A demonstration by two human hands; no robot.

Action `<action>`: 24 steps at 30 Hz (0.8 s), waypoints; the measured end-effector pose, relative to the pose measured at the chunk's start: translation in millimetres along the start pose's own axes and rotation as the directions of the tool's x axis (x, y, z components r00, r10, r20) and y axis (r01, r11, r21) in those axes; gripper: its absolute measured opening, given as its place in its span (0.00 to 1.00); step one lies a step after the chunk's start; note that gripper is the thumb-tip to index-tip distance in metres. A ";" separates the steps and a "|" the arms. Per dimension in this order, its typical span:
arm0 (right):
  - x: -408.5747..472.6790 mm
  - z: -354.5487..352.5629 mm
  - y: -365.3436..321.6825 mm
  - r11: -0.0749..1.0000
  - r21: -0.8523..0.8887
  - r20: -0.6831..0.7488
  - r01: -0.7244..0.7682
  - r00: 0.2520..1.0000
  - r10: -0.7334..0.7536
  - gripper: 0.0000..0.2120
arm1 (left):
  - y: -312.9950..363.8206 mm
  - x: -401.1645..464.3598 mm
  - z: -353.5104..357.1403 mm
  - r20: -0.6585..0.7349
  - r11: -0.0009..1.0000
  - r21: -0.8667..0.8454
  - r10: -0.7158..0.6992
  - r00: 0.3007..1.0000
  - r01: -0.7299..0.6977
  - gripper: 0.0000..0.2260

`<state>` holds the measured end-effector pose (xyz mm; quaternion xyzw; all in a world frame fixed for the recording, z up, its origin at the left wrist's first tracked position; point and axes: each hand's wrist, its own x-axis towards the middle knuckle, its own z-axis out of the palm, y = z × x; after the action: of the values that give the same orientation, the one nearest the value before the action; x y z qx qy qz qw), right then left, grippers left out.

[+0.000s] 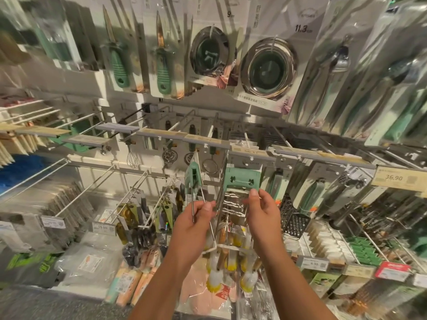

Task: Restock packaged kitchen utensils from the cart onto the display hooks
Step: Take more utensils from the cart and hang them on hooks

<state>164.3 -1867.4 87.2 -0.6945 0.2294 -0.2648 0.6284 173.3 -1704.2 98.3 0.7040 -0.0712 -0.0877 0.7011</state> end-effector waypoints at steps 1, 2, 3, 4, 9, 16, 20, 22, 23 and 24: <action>3.5 1.8 -0.8 1.000 -0.016 -0.006 0.007 1.000 -0.007 0.17 | 0.8 0.8 -1.1 -0.006 1.000 0.010 0.001 1.000 -0.001 0.15; 7.9 3.9 -3.1 1.000 -0.025 -0.008 0.012 1.000 -0.012 0.16 | 1.1 1.7 -1.9 -0.012 1.000 0.020 -0.001 1.000 0.002 0.15; 13.8 6.2 -5.5 0.999 -0.035 -0.016 0.012 1.000 -0.012 0.15 | 1.2 1.9 -2.5 -0.015 1.000 0.030 -0.005 1.000 0.005 0.15; 20.0 8.7 -8.5 0.999 -0.043 -0.023 -0.001 1.000 0.000 0.14 | 1.4 2.2 -3.3 -0.014 0.999 0.043 -0.008 1.000 0.009 0.14; 45.1 17.6 -10.8 0.996 -0.050 -0.087 -0.076 0.994 0.071 0.18 | 0.3 5.7 -5.7 0.030 0.998 0.063 0.000 1.000 -0.002 0.08; 18.0 16.9 -3.2 0.998 -0.016 -0.101 -0.066 0.993 0.064 0.30 | -1.8 5.3 -7.6 0.079 0.996 0.091 -0.023 0.997 0.016 0.07; -3.0 21.3 -24.4 0.997 0.000 0.139 -0.076 0.987 0.075 0.14 | -8.7 0.1 -4.3 0.120 0.990 0.133 -0.068 0.990 0.052 0.07; -8.5 24.9 -31.4 0.995 -0.050 0.275 -0.084 0.957 0.095 0.10 | -16.9 -3.5 -2.6 0.151 0.978 0.207 -0.070 0.986 0.037 0.09; -10.6 26.4 -33.0 0.993 -0.092 0.308 -0.071 0.946 0.096 0.10 | -21.6 -5.2 -1.5 0.176 0.968 0.251 -0.068 0.982 0.022 0.10; -11.9 27.7 -33.0 0.989 -0.145 0.314 -0.037 0.946 0.081 0.12 | -24.9 -7.4 -1.1 0.204 0.959 0.285 -0.068 0.977 0.008 0.11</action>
<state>173.1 -1835.3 117.1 -0.7625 0.1630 -0.1136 0.6157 165.8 -1701.3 73.6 0.7847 -0.1437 -0.1647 0.5800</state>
